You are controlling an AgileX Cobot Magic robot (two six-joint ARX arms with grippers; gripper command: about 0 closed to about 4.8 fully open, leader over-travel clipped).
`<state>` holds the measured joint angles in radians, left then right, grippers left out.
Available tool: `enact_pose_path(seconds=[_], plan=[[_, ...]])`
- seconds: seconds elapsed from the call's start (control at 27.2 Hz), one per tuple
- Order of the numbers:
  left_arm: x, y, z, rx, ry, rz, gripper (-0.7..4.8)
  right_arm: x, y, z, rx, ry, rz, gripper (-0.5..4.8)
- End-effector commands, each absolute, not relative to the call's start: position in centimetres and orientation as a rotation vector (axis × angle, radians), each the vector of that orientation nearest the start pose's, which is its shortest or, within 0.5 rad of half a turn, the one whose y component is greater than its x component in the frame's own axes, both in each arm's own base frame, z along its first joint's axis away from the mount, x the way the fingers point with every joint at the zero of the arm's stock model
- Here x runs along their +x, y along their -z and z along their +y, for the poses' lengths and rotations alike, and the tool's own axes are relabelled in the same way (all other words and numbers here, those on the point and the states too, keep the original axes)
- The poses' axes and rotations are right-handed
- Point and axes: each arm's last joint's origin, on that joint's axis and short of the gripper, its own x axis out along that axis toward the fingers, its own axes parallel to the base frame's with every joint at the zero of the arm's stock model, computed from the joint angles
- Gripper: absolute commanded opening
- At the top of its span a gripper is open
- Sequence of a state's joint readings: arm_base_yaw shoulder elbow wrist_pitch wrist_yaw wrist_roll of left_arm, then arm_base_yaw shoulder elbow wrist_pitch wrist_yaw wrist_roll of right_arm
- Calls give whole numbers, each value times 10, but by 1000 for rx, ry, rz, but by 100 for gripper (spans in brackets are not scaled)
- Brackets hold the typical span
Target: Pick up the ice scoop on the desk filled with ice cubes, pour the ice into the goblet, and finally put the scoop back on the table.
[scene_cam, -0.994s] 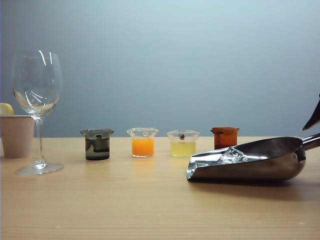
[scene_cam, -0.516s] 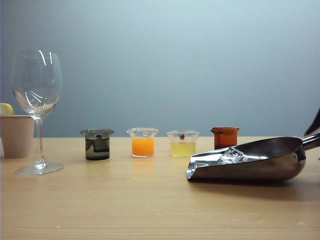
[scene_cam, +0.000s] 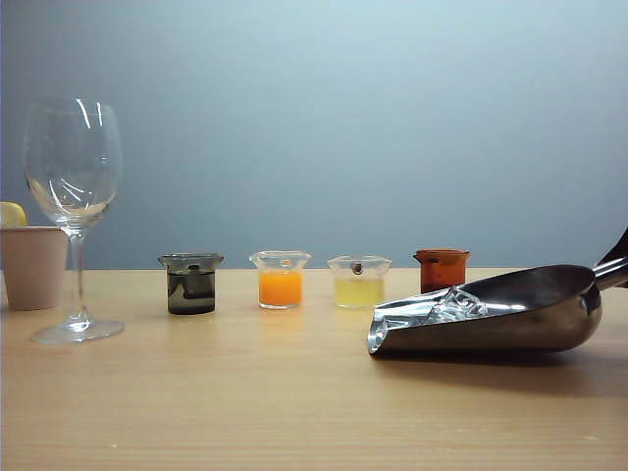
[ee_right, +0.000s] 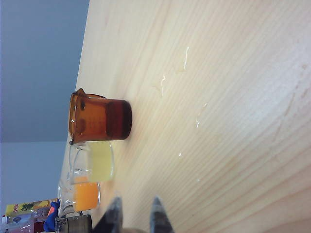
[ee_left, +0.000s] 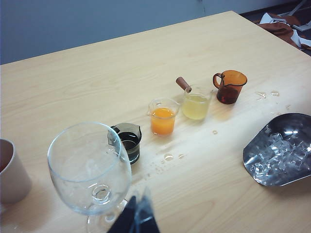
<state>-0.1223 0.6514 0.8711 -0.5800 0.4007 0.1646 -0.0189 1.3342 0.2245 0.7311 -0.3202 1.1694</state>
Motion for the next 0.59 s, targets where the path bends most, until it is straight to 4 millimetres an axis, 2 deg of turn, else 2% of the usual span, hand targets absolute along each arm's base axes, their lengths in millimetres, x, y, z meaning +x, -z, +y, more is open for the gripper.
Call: enact_pose_path(seconds=[0.04, 0.41, 0.59], plan=[[121, -346, -27, 112, 550, 294, -5, 209, -131, 5, 1166, -44, 509, -1], [121, -346, -27, 112, 550, 295, -5, 209, -133, 6, 1210, -102, 535, -1], [121, -346, -27, 112, 550, 295, -5, 210, -136, 6, 1292, -102, 517, -1]])
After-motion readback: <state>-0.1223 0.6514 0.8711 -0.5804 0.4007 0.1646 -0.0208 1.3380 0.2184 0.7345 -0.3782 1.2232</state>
